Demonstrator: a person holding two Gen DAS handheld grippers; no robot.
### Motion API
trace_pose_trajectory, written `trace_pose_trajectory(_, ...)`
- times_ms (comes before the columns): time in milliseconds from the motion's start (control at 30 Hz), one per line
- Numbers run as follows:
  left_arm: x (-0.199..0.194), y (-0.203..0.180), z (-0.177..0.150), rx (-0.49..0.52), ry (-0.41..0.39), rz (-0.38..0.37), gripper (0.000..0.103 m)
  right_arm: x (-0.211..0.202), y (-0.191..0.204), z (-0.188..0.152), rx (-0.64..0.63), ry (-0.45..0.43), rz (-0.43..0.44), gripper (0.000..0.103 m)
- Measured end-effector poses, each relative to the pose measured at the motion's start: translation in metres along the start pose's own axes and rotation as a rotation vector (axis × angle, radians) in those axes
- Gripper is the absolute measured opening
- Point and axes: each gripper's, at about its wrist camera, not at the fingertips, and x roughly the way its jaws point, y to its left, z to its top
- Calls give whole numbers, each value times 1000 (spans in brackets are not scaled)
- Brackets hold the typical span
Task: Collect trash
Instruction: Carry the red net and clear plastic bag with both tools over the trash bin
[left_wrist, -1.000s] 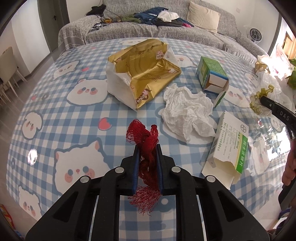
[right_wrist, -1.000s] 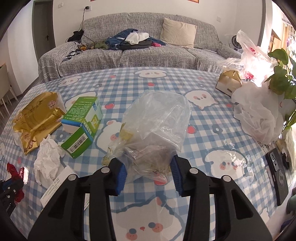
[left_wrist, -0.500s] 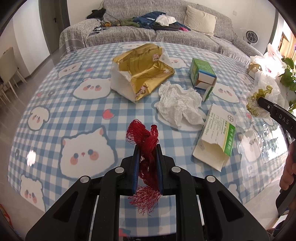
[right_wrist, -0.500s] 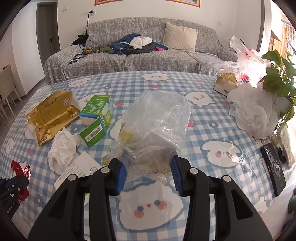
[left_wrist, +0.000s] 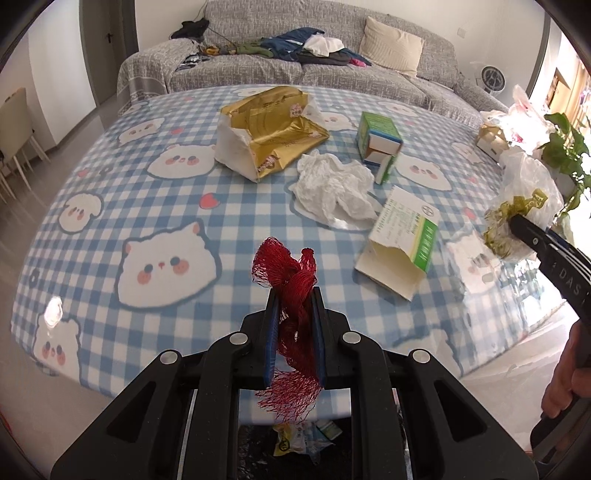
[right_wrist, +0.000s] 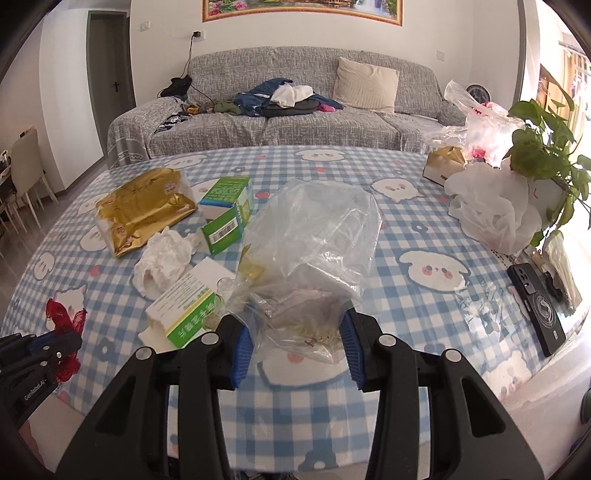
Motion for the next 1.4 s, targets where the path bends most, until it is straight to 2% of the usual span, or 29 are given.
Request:
trace_pose_trajectory(900,-58,-8,-71,5,-48,-45,15,-69,4,-60,-14,-31,4,40)
trace_pose_trajectory(1400,-64,-9,-89,11,-53,-53,15,-85,0,-88,1,-19,6,40)
